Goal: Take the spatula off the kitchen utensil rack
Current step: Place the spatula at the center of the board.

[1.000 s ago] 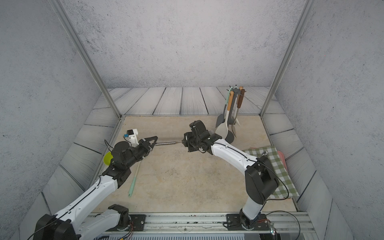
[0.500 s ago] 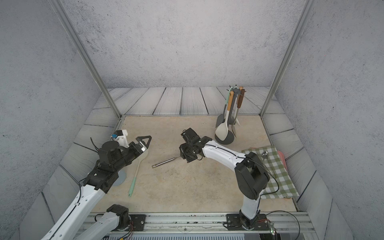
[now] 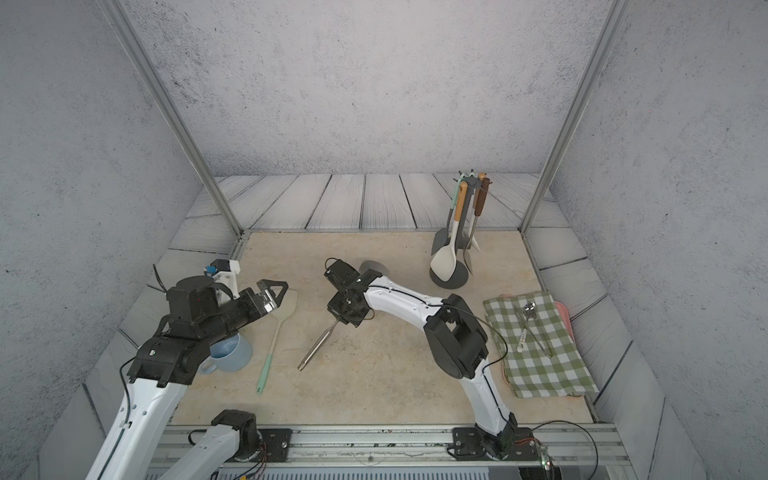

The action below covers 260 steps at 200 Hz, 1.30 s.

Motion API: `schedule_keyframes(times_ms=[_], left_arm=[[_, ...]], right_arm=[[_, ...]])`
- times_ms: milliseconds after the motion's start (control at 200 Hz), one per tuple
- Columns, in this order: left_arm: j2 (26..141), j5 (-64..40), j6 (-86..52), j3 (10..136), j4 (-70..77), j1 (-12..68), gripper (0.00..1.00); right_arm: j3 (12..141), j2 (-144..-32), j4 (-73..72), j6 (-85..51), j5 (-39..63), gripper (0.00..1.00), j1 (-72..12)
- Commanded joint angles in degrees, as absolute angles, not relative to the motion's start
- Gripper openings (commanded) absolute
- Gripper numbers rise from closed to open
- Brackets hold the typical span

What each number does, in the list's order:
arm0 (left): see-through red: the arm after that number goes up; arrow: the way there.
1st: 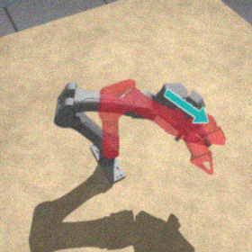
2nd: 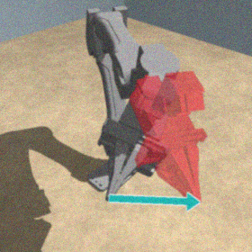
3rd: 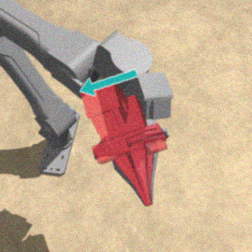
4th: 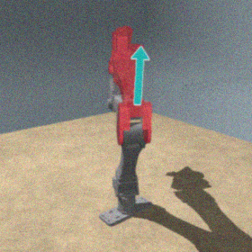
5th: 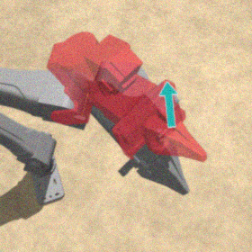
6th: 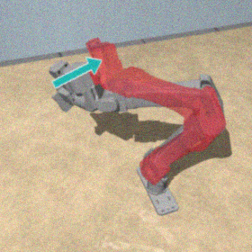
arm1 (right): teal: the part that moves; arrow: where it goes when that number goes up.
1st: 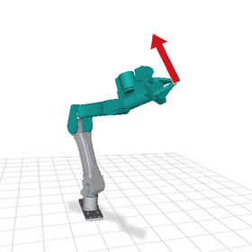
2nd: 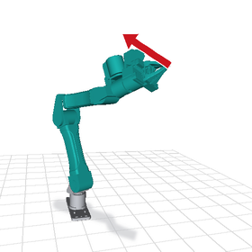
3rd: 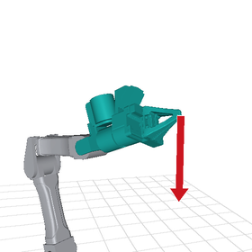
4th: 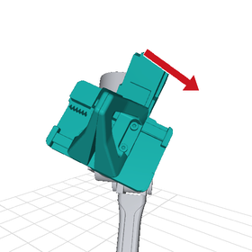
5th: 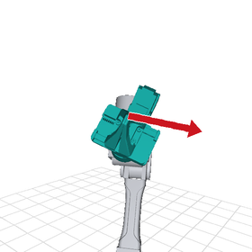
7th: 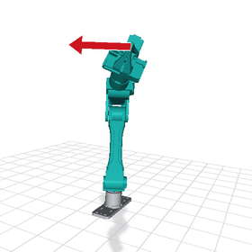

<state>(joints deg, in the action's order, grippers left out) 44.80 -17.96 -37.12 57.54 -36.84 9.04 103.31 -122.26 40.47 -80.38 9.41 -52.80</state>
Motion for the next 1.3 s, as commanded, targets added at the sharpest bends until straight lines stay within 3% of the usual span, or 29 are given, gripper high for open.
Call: schedule_keyframes(times_ms=[0, 215, 575, 1296], left_arm=[[45.0, -20.7, -34.1, 58.6, -40.2, 7.9, 0.99], [44.8, -21.6, -33.7, 58.3, -40.6, 6.4, 0.99], [45.3, -22.8, -33.0, 57.6, -40.2, 5.2, 0.99], [46.7, -25.1, -32.9, 55.1, -37.6, 3.4, 0.99]], right_arm=[[109.4, -125.8, 44.8, -73.0, 7.1, 0.00, -54.9], [121.4, -134.3, 51.0, -67.1, 6.2, 0.00, -58.0], [130.3, -142.8, 51.3, -63.8, 5.8, 0.00, -59.7], [135.0, -149.9, 46.7, -63.6, 13.4, 0.00, -60.8]])
